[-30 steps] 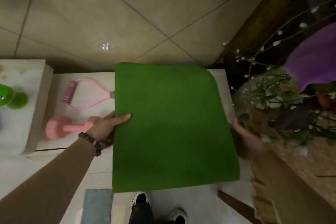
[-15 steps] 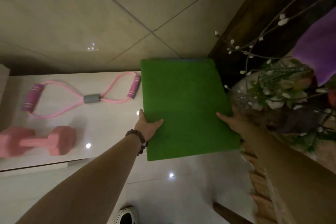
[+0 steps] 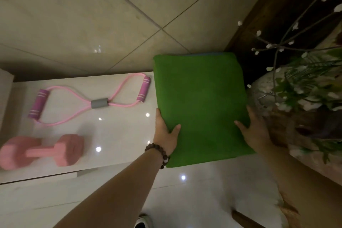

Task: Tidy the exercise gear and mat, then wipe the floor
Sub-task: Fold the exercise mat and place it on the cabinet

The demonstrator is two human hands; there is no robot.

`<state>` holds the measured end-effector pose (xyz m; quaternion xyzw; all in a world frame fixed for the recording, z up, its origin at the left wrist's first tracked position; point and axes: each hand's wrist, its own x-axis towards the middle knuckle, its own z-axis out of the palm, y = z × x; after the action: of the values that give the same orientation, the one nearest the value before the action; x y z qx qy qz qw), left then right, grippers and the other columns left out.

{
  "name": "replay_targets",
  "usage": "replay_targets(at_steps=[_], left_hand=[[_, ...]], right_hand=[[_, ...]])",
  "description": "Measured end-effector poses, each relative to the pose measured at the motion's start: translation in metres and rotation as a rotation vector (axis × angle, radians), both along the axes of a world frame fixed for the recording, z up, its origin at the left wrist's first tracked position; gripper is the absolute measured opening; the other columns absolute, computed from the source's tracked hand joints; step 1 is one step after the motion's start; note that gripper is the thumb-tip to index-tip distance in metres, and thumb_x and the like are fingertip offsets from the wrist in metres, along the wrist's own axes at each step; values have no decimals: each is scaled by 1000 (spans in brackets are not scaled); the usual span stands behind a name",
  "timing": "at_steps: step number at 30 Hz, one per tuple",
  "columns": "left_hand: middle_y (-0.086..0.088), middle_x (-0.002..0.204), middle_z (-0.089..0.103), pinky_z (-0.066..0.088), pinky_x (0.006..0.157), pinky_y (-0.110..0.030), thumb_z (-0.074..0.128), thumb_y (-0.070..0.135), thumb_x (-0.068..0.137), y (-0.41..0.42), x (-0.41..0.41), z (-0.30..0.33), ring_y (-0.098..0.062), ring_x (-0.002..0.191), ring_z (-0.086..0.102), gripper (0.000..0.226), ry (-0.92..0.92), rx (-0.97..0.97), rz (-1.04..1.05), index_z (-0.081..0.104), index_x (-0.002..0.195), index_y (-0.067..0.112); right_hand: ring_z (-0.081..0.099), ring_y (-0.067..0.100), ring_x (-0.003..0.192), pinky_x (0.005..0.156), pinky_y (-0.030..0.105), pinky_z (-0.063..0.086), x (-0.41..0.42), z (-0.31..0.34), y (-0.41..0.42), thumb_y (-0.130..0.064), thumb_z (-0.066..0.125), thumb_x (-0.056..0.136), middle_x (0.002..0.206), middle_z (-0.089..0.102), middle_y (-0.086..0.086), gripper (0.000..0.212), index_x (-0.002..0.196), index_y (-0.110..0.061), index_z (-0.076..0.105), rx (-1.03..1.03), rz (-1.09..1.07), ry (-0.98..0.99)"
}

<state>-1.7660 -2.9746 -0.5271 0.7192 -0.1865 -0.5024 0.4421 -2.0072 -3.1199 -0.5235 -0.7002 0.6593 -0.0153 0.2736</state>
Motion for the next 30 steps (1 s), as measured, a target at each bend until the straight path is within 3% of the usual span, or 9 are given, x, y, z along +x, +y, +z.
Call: replay_targets(at_steps=[3, 5, 7, 9, 14, 17, 20, 25, 30], left_hand=[[-5, 161, 4, 19, 119, -47, 64, 26, 89, -6, 0, -7, -26, 147, 13, 100, -246, 156, -146, -14, 152, 22], [-10, 160, -12, 13, 120, -47, 56, 40, 91, -3, -4, -1, -29, 148, 2, 99, -548, 255, -245, -21, 149, 18], [-13, 159, -13, 6, 119, -50, 38, 47, 95, 6, -14, 6, -30, 148, -5, 85, -942, 171, -351, -20, 149, 16], [-11, 158, -13, 1, 118, -52, 20, 48, 97, 15, -22, 2, -27, 147, -9, 70, -1166, 77, -538, -9, 152, 15], [-10, 157, -24, -10, 117, -50, -2, 55, 95, 20, -21, -20, -22, 141, -28, 70, -1171, 276, -827, -19, 149, 14], [-12, 156, -25, -7, 118, -51, 1, 55, 94, 21, -23, -21, -26, 144, -23, 73, -1180, 298, -814, -22, 148, 12], [-13, 155, -28, -4, 118, -51, 1, 55, 93, 22, -26, -20, -27, 145, -23, 73, -1180, 319, -805, -25, 147, 12], [-9, 154, -31, -2, 118, -52, 3, 55, 95, 22, -25, -18, -23, 144, -26, 71, -1118, 342, -820, -27, 146, 16], [-6, 159, -20, -3, 115, -60, 11, 53, 98, 10, -24, 20, -22, 146, -18, 68, -1022, 447, -895, -16, 150, 18]], right_hand=[[19, 39, 141, 112, 54, 26, 4, 2, 9, -41, 48, 95, 155, 15, 20, 69, 152, -26, 11, 52, 31, 220], [12, 39, 143, 114, 57, 19, 22, 10, 26, -43, 40, 98, 158, 5, 17, 63, 152, -27, 12, -117, 150, 336], [6, 36, 145, 114, 58, 7, 48, 18, 51, -47, 31, 97, 160, 1, 12, 58, 150, -34, 11, -316, 379, 350], [-5, 32, 146, 111, 61, -1, 72, 11, 76, -54, 19, 96, 160, -6, 6, 57, 148, -40, 2, -302, 559, 357], [-23, 26, 143, 113, 62, -7, 91, -21, 93, -57, -9, 93, 156, -23, -1, 55, 142, -40, -24, -146, 670, 410], [-14, 26, 146, 114, 57, -6, 64, -23, 82, -61, -2, 93, 158, -16, 2, 59, 148, -40, -9, -187, 652, 399], [4, 30, 147, 117, 54, 9, 20, -23, 77, -63, 5, 93, 159, 4, 14, 68, 152, -29, 8, -203, 303, 405], [-11, 25, 146, 117, 42, -6, 5, -26, 71, -66, -2, 89, 159, -13, 10, 69, 148, -33, -14, -89, 297, 446], [-12, 23, 146, 119, 44, -1, 13, 14, 59, -60, 9, 94, 159, -15, 7, 63, 148, -36, -14, 137, 366, 514]])
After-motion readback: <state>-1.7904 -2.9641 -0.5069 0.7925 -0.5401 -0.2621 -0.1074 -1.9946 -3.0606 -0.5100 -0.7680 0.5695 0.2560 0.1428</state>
